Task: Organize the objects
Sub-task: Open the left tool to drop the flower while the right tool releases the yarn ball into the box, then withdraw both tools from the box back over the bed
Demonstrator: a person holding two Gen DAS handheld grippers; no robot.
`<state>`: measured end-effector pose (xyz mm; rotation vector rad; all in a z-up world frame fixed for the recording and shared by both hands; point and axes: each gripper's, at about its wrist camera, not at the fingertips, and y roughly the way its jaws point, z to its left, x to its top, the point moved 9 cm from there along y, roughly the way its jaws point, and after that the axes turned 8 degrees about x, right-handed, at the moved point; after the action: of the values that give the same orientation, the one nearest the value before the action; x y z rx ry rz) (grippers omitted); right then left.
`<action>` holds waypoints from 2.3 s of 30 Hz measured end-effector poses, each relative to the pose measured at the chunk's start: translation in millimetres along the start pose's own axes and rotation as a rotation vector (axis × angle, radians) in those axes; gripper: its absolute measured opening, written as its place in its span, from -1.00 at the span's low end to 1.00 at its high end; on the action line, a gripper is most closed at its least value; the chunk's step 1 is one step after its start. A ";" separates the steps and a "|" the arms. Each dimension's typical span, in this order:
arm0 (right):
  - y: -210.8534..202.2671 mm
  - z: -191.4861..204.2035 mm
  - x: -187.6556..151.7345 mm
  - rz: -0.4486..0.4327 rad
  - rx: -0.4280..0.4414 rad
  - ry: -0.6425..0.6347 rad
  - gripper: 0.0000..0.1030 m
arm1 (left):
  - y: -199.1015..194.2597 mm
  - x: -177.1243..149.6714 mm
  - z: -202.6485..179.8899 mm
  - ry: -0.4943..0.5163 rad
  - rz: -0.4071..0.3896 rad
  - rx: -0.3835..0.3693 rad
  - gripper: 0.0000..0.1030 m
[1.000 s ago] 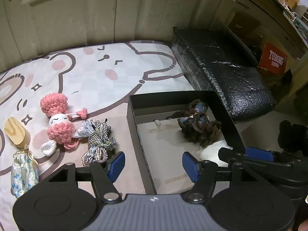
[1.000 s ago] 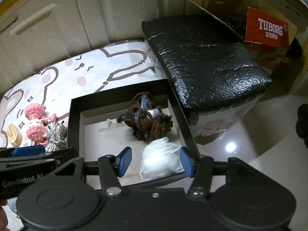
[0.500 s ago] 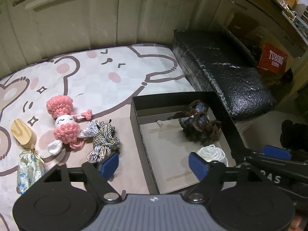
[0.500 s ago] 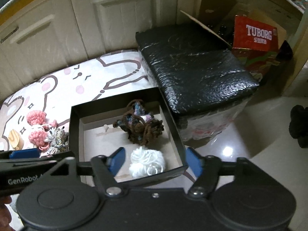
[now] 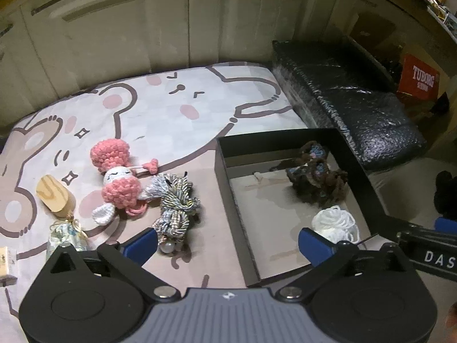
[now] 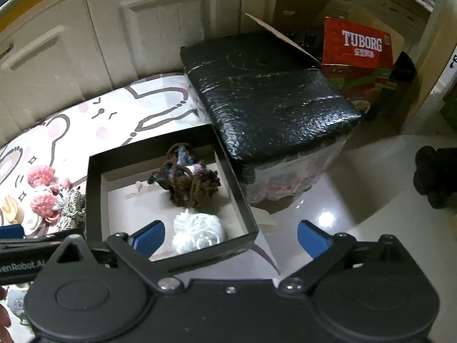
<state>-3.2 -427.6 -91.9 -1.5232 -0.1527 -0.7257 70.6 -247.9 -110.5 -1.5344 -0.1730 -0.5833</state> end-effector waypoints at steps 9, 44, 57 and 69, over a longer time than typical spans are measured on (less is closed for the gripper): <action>-2.5 -4.6 -0.8 -0.020 -0.026 -0.013 1.00 | -0.9 -2.1 6.8 0.001 0.003 0.034 1.00; 2.6 104.6 3.3 -0.034 0.093 -0.146 1.00 | -17.4 -15.5 137.6 -0.168 -0.031 0.166 1.00; 2.6 156.6 1.5 -0.034 0.129 -0.204 1.00 | -27.9 -25.4 189.0 -0.232 -0.057 0.182 1.00; 3.8 188.3 3.5 -0.040 0.177 -0.212 1.00 | -25.6 -32.5 215.6 -0.266 -0.064 0.175 0.99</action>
<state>66.1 -253.0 -77.6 -1.4273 -0.3974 -0.5657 85.1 -29.6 -90.8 -1.4351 -0.4661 -0.4008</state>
